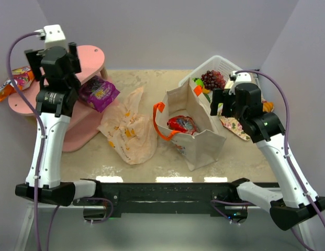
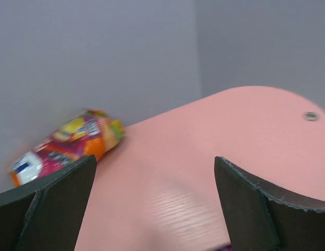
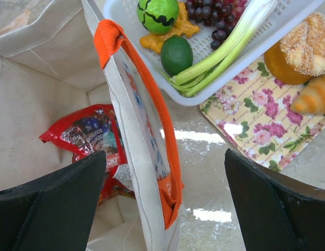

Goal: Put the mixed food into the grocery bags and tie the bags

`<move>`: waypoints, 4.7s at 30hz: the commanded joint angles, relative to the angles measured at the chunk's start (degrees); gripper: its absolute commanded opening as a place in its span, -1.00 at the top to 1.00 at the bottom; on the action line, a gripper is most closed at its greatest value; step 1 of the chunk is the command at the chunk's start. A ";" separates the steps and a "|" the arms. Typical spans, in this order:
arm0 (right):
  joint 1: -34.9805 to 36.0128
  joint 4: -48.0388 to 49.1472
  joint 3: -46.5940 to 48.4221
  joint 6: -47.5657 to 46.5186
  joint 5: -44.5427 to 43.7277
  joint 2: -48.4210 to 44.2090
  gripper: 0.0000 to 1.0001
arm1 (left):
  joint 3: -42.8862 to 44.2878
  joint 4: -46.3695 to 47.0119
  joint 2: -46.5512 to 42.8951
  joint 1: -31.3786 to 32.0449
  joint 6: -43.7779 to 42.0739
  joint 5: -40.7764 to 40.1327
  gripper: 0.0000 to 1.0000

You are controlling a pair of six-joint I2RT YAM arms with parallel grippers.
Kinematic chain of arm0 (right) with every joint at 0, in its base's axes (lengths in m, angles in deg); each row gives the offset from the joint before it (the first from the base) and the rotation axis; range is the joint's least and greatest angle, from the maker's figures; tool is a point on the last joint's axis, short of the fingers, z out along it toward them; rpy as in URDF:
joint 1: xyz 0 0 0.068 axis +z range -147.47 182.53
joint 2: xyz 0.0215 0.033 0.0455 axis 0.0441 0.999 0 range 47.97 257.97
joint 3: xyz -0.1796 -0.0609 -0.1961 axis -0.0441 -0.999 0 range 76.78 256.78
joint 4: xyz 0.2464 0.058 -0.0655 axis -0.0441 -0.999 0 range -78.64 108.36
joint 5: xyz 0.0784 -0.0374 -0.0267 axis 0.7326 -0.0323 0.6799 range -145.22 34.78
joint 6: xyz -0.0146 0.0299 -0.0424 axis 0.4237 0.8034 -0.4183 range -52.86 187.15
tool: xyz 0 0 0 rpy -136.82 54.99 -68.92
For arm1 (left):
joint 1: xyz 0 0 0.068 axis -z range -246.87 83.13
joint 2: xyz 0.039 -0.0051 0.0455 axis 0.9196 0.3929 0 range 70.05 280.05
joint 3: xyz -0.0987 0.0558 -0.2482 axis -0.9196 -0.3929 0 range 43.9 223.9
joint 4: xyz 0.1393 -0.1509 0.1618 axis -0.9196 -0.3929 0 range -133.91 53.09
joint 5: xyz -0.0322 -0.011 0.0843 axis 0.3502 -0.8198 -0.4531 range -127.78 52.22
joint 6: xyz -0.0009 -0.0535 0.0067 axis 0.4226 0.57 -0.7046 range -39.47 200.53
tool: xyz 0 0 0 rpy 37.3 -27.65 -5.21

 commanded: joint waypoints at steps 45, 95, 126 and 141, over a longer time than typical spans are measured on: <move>-0.34 3.40 -0.18 -0.59 5.01 -1.14 -0.93 | -18.31 22.60 -12.44 -3.30 12.40 45.04 1.00; -0.34 4.10 -2.38 -0.41 6.24 -2.98 -0.96 | -40.72 8.73 -14.91 8.86 9.59 -0.21 -0.85; -0.34 4.10 -2.55 -1.11 7.39 -3.86 -0.96 | -42.74 17.88 -8.58 -4.51 8.54 27.64 0.47; -0.25 4.10 -2.02 -0.59 7.12 -3.08 -0.95 | -46.18 20.43 -19.74 11.29 3.26 43.21 1.00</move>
